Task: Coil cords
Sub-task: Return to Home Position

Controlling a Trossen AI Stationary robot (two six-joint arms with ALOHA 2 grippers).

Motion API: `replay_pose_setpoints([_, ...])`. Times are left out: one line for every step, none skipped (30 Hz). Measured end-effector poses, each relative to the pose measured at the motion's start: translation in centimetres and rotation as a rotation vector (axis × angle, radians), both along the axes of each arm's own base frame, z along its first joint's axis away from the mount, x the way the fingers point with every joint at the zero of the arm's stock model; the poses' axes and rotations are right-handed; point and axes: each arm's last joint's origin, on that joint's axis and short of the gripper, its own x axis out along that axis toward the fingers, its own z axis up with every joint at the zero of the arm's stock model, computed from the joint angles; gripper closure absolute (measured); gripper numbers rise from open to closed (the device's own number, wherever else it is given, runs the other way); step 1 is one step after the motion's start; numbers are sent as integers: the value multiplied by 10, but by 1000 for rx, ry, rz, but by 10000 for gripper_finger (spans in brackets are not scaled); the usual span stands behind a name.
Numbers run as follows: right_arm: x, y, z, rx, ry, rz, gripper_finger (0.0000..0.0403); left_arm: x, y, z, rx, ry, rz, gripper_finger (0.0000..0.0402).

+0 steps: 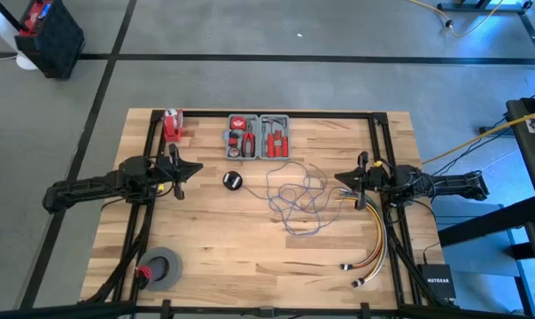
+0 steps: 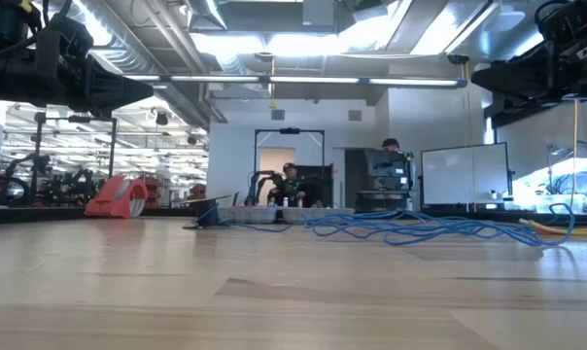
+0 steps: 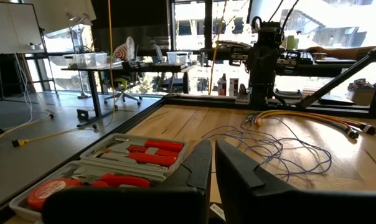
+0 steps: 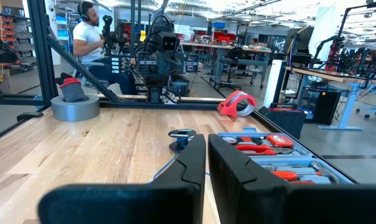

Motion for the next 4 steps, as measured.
replay_pose_setpoints([0,0,0,0,-1,0,379,0,0,0,0,0,0,386])
replay_pose_setpoints([0,0,0,0,0,0,379,0,0,0,0,0,0,386])
replay_pose_setpoints([0,0,0,0,0,0,379,0,0,0,0,0,0,386])
replay_pose_setpoints([0,0,0,0,0,0,379,0,0,0,0,0,0,386])
